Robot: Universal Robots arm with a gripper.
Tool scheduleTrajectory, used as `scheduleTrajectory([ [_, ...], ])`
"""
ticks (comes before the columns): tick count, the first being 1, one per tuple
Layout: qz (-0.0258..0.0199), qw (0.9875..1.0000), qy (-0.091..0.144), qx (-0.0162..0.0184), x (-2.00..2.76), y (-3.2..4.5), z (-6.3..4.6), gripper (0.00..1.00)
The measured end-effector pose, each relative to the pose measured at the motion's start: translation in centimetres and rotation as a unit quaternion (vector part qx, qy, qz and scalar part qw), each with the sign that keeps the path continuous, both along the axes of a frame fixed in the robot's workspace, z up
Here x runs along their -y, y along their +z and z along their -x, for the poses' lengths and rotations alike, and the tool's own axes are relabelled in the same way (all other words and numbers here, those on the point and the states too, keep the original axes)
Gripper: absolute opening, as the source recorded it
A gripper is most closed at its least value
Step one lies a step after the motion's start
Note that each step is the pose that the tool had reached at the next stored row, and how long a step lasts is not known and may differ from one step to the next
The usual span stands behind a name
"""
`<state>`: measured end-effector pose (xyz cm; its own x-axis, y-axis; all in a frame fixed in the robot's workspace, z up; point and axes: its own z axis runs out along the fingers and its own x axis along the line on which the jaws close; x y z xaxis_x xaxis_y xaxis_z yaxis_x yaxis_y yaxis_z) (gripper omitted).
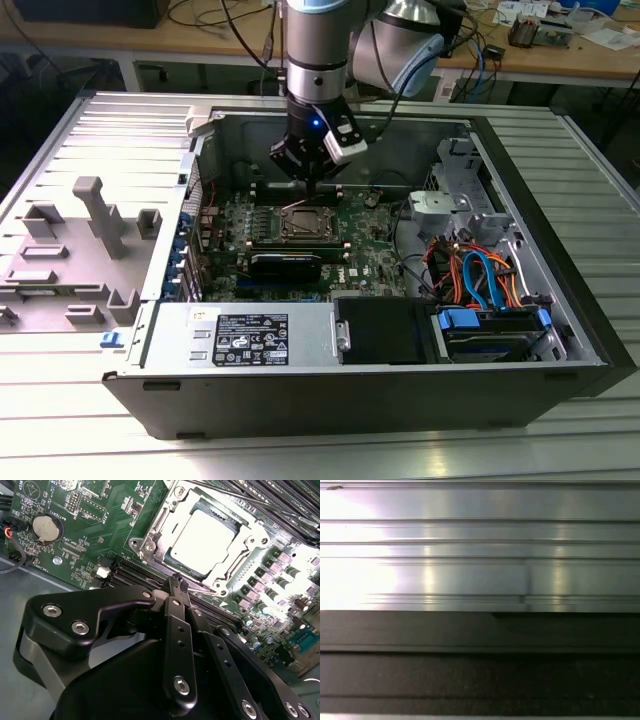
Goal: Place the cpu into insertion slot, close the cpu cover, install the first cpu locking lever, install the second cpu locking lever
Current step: 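Install the first cpu locking lever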
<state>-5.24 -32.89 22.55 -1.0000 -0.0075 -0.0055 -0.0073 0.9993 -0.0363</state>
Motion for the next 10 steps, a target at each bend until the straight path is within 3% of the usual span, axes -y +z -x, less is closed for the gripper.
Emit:
scheduleTrajectory([
  [10, 0.0, 1.0, 0.0, 0.0, 0.0, -1.11, -0.51, 0.11],
])
